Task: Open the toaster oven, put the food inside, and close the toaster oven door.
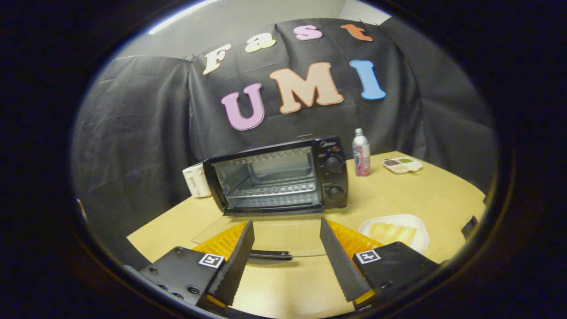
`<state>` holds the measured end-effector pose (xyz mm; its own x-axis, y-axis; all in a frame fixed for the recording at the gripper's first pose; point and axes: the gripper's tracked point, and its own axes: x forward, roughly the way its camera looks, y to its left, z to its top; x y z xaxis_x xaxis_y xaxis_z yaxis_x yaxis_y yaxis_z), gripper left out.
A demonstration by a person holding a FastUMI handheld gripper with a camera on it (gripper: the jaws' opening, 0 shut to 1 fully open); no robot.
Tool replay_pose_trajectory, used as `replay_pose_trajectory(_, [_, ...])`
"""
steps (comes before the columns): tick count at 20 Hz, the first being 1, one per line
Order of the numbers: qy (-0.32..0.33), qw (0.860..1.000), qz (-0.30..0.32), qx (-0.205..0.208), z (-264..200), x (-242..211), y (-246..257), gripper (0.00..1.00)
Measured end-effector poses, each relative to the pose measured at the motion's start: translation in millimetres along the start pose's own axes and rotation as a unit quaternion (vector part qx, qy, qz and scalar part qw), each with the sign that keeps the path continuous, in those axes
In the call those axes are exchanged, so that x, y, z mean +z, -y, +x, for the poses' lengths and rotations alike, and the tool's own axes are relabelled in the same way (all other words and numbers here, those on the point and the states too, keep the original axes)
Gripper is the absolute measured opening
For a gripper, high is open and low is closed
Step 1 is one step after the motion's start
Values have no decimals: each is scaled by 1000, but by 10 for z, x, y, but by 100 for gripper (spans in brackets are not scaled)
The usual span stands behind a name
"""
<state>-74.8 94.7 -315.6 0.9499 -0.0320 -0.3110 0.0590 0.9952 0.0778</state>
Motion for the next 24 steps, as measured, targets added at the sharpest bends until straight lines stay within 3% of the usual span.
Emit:
replay_pose_trajectory(5, [2,996,3,-91,-65,-24,811,92])
replay_pose_trajectory(10, [-45,992,-9,-116,-7,-327,1261,92])
replay_pose_trajectory(12, [-63,993,-24,-102,23,-369,1361,92])
replay_pose_trajectory(17, [-112,994,-12,-6,184,-439,1307,92])
replay_pose_trajectory(24, [-147,989,12,21,412,-489,1540,89])
